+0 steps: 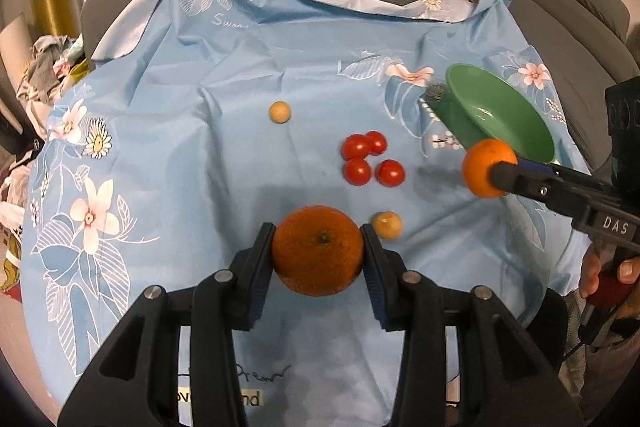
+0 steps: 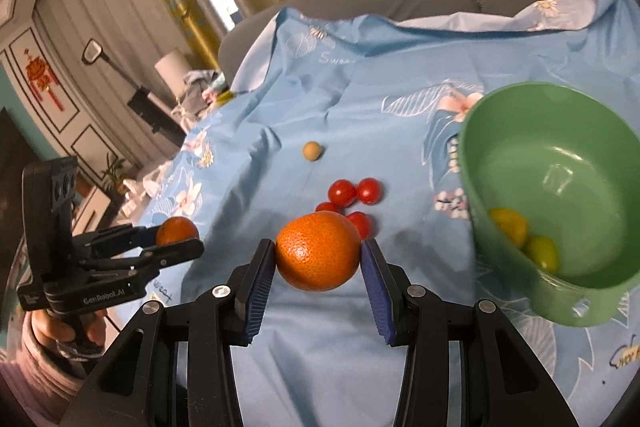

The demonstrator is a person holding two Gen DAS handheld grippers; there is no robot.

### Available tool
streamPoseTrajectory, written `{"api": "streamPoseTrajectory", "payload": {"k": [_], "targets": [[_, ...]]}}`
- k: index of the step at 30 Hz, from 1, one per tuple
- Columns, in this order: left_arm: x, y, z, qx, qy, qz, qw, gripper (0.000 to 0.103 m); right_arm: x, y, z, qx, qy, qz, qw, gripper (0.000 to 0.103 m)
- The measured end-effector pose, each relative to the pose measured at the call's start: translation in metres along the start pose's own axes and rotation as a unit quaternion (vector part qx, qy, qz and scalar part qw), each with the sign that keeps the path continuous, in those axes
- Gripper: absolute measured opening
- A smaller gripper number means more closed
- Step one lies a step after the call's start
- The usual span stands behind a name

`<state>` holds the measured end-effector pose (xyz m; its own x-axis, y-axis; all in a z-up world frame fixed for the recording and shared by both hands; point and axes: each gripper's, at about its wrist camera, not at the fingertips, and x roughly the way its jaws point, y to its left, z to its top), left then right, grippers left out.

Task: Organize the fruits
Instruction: 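Carry both oranges into the green bowl and open both tools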

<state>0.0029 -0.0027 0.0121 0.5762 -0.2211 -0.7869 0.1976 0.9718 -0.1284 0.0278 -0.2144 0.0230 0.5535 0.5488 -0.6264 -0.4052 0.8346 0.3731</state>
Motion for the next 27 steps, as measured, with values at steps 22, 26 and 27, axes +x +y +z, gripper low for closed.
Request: {"api": "streamPoseTrajectory", "payload": {"k": [22, 26, 27], "targets": [[0.016, -0.127, 0.058, 0.111, -0.016, -0.072, 0.9910, 0.042, -0.071, -0.068, -0.008, 0.053, -0.103, -0.036, 0.993, 0.046], [0.029, -0.153, 0.071, 0.136, -0.015, -0.086, 0.9869, 0.042, -0.080, -0.084, -0.011, 0.069, -0.114, -0.050, 0.990, 0.046], [0.031, -0.157, 0.073, 0.139, -0.013, -0.089, 0.9862, 0.042, -0.082, -0.089, -0.011, 0.072, -0.117, -0.057, 0.989, 0.046]]}}
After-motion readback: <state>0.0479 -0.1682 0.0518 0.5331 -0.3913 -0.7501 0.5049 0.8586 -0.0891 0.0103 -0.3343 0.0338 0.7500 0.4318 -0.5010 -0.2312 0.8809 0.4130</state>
